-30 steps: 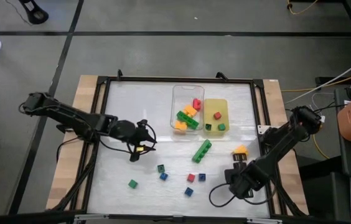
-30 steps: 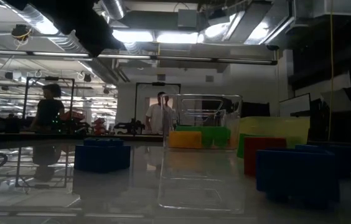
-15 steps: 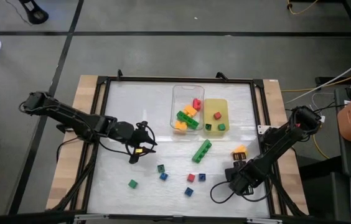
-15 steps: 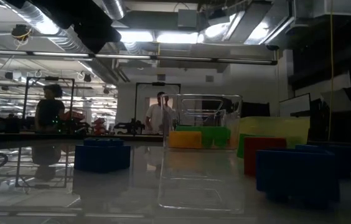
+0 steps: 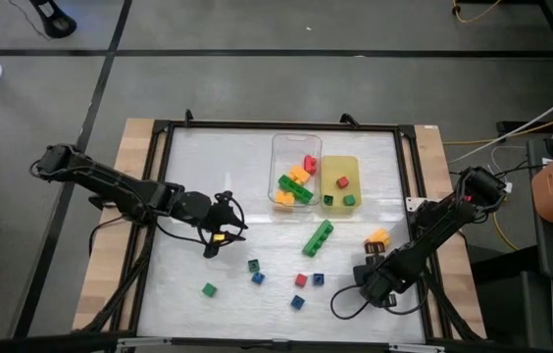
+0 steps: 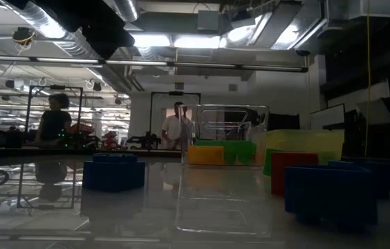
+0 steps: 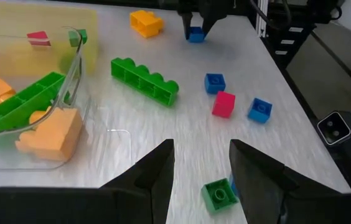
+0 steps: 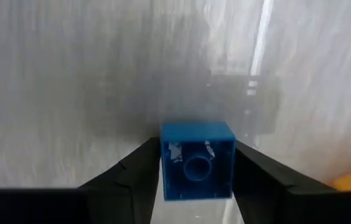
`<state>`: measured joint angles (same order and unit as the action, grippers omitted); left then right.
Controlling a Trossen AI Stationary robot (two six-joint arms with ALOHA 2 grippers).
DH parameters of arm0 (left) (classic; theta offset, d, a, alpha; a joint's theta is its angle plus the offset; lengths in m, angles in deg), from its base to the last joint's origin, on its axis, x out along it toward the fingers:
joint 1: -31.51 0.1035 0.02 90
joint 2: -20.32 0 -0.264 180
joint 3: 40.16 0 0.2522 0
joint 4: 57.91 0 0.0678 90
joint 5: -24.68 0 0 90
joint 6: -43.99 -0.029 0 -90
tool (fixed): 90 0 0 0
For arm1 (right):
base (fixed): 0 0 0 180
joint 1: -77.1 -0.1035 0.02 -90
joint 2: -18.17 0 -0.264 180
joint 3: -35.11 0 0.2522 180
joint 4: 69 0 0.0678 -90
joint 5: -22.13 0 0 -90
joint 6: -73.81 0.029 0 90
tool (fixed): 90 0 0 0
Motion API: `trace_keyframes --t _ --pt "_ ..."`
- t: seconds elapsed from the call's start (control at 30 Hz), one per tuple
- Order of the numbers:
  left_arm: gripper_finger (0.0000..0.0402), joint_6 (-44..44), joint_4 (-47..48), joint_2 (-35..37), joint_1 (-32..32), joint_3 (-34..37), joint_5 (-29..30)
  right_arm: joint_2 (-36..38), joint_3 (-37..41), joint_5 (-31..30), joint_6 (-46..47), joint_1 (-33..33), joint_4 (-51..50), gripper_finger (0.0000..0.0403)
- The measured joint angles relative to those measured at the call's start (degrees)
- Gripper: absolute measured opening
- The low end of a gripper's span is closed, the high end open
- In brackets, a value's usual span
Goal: Sort blocks by size
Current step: Put the small blue game piece into the yellow bin
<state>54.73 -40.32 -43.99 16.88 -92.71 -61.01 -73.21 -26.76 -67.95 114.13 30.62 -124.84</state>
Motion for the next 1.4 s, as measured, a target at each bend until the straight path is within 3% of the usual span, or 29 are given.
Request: trace_keyframes --t 0.17,0.37,0.57,0.83,1.23,1.4 --pt "0.0141 0.00 0.02 0.02 0.00 0.00 0.00 0.04 0.14 -1.69 1.93 0.32 0.92 0.0135" --pt "0.0141 0.00 0.09 0.19 0.00 -0.02 -0.02 -0.04 -2.64 -7.99 -0.20 4.96 3.01 0.0133" --pt "0.0141 3.42 0.28 0.19 0.00 -0.04 -0.13 -0.04 -10.17 -18.27 -14.56 12.35 -3.01 0.0152" --pt "0.0141 6.40 4.35 0.19 -0.34 -0.04 -0.25 0.00 -18.89 -26.91 -31.48 24.63 -17.18 0.0139" --pt "0.0141 8.98 9.79 0.19 -5.07 -0.04 -0.29 0.04 -20.38 -29.93 -43.67 40.20 -23.85 0.0152" --pt "0.0141 8.99 9.79 0.19 -7.06 -0.04 -0.28 0.04 -20.38 -29.76 -43.61 45.02 -23.83 0.0153"
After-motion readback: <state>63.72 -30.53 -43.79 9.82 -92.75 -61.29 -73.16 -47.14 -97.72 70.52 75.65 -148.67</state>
